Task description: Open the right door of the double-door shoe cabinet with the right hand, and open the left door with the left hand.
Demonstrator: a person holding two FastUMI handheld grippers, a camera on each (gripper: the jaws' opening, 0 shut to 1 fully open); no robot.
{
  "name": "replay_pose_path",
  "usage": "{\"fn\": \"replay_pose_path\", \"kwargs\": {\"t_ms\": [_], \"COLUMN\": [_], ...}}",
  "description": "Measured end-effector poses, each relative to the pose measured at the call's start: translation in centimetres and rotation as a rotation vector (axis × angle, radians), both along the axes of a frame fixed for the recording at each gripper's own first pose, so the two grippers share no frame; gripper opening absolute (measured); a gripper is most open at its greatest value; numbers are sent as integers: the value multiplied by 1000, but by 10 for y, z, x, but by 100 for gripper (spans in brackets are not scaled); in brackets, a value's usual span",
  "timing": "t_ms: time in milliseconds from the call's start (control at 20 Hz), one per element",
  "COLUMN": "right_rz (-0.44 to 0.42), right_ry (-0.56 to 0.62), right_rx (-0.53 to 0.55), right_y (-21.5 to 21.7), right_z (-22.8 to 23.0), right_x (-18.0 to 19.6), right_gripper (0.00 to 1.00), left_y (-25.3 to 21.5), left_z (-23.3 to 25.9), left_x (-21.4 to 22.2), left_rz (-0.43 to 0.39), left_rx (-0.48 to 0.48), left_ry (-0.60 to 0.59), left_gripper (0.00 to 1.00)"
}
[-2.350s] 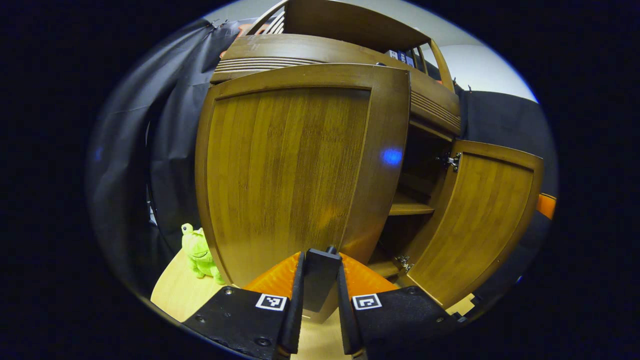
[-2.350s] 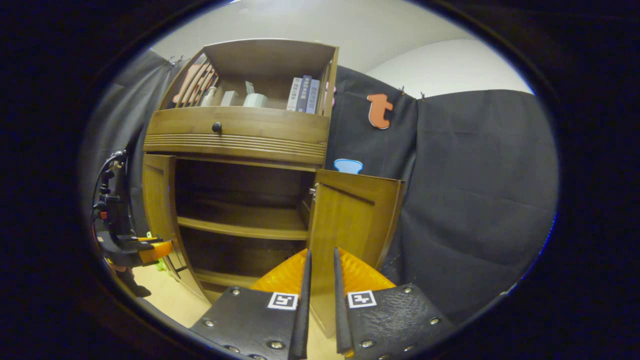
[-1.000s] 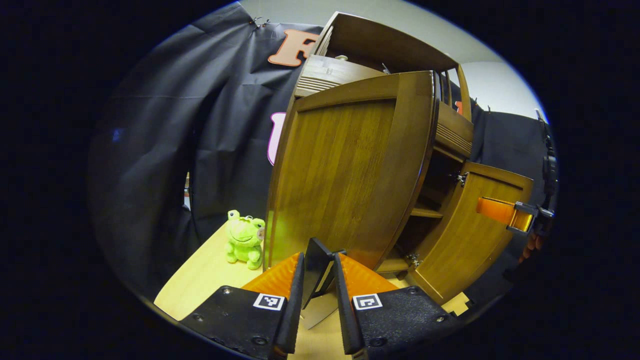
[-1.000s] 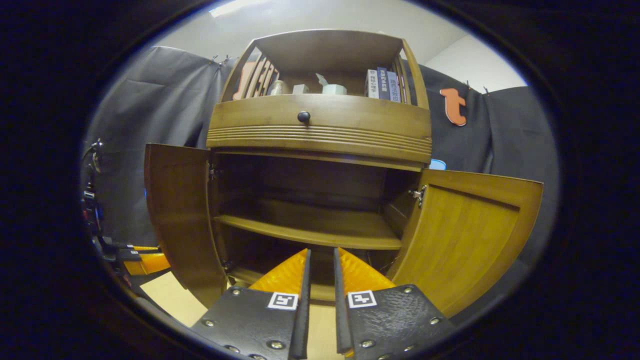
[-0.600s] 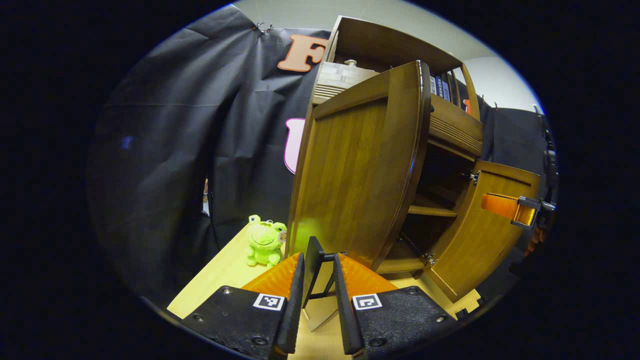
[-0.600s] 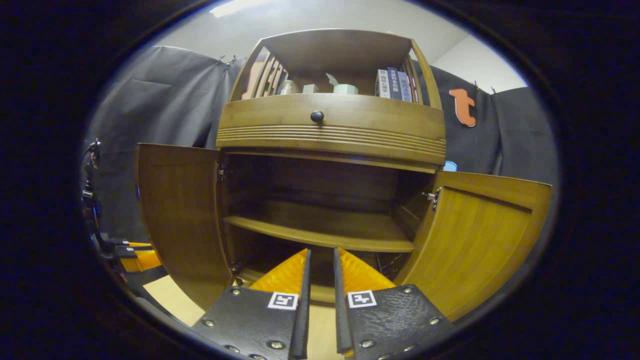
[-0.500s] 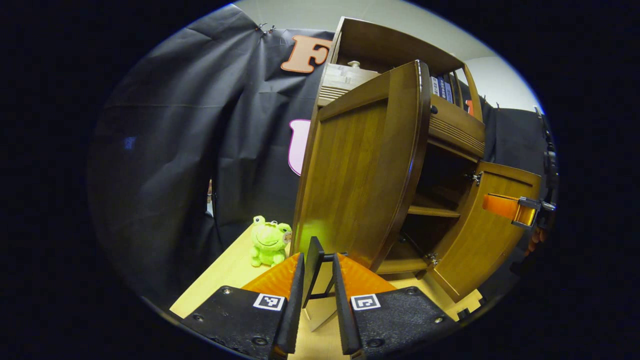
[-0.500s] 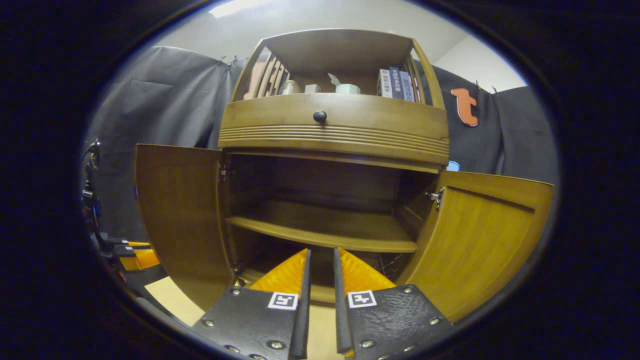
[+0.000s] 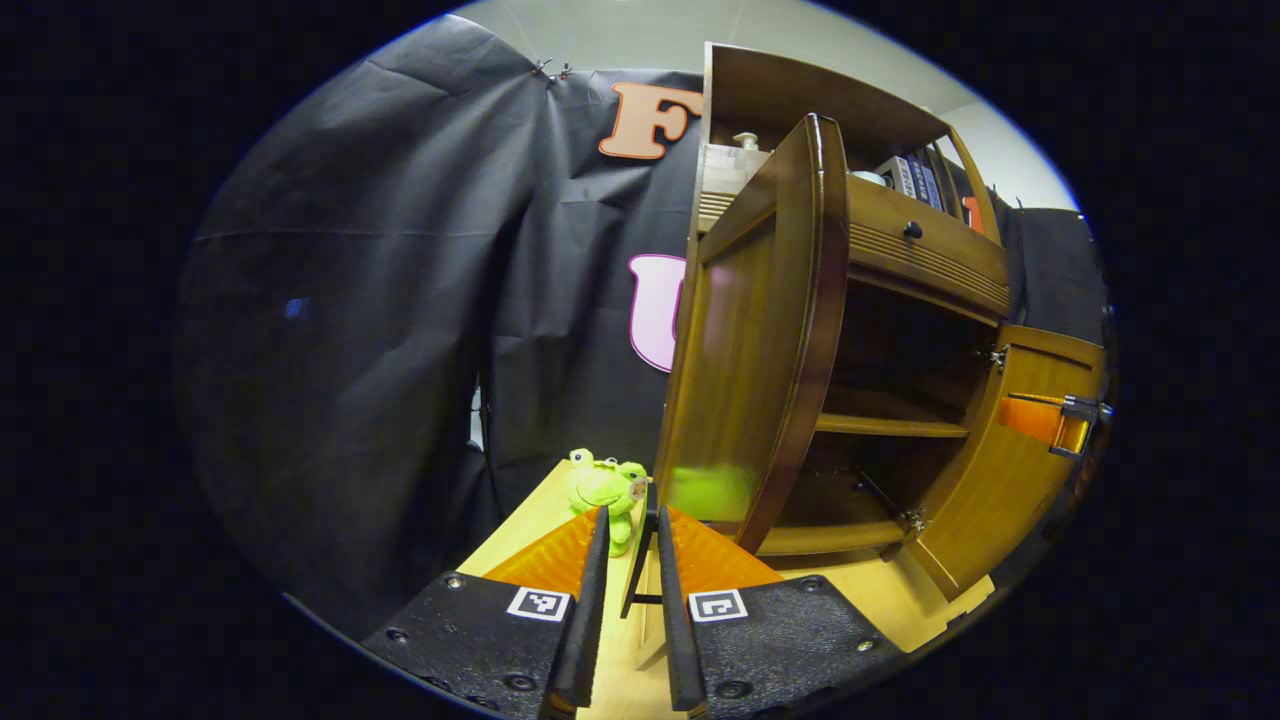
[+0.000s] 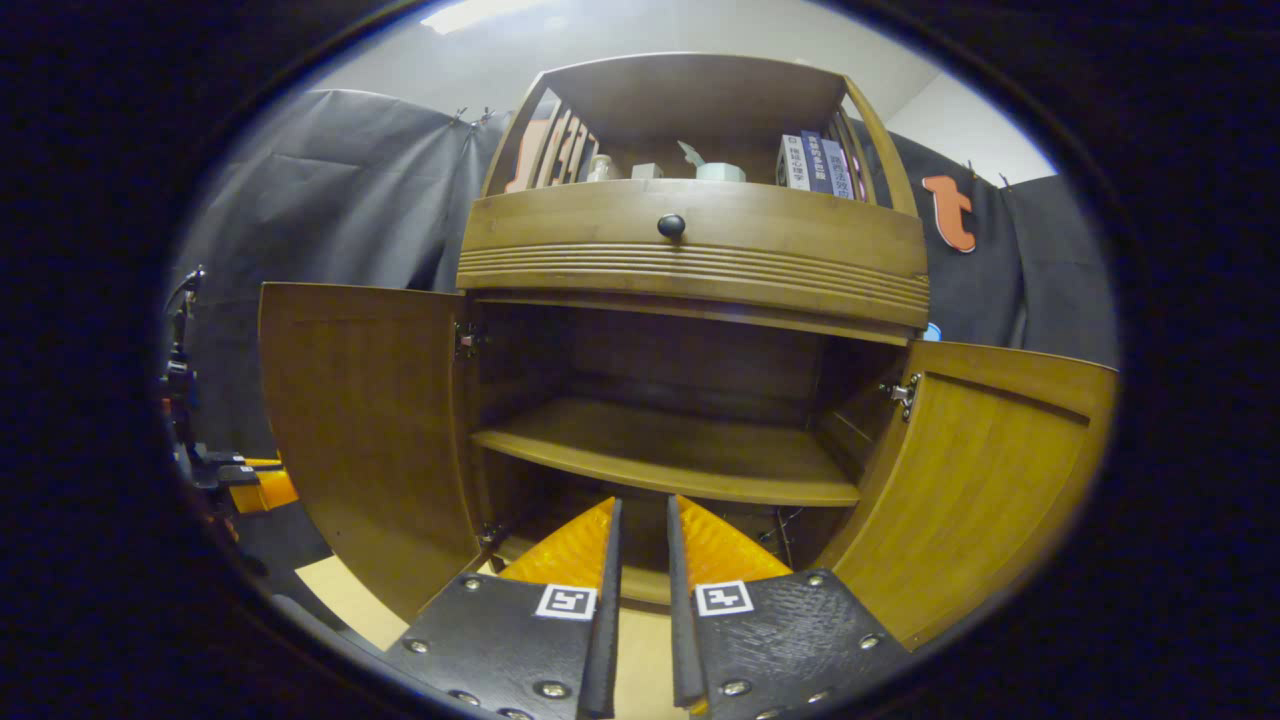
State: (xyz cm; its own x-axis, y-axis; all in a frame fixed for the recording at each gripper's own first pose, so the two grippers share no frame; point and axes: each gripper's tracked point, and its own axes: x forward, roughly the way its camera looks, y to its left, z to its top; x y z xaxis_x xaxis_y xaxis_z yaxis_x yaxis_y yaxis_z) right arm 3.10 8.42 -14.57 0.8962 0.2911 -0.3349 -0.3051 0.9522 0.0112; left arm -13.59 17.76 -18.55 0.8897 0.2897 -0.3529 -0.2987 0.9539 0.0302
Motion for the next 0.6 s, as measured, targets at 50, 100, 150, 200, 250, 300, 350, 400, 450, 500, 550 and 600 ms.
{"fn": "replay_pose_path", "kwargs": {"t_ms": [50,100,150,200,250,300,350,400,450,500,550,600], "right_rz": [1,2,3,4,4,6,7,9,11,14,18,23], "right_ry": [1,2,3,3,3,3,4,4,4,5,6,7], "right_rx": [0,-1,-2,-2,0,1,2,4,6,8,11,15], "right_y": [1,2,2,3,3,4,5,7,8,10,12,14], "right_z": [-1,-1,-2,-2,-2,-2,-2,-2,-2,-3,-3,-3], "right_x": [0,0,0,1,2,2,3,5,6,7,7,8], "right_gripper": [22,22,22,22,22,22,22,22,22,22,22,22], "left_y": [3,7,9,9,8,8,8,10,11,14,17,20], "left_z": [3,3,3,3,4,4,6,8,13,18,24,28], "left_x": [0,-2,-3,-4,-4,-3,-2,-3,-4,-5,-6,-6], "left_rz": [6,10,11,11,12,13,15,19,24,31,39,46], "left_rx": [0,-3,-8,-10,-10,-6,1,8,14,20,26,33], "left_ry": [-3,-6,-6,-6,-5,-3,-3,-5,-13,-23,-35,-42], "left_gripper": [29,29,29,29,29,29,29,29,30,29,29,29]}}
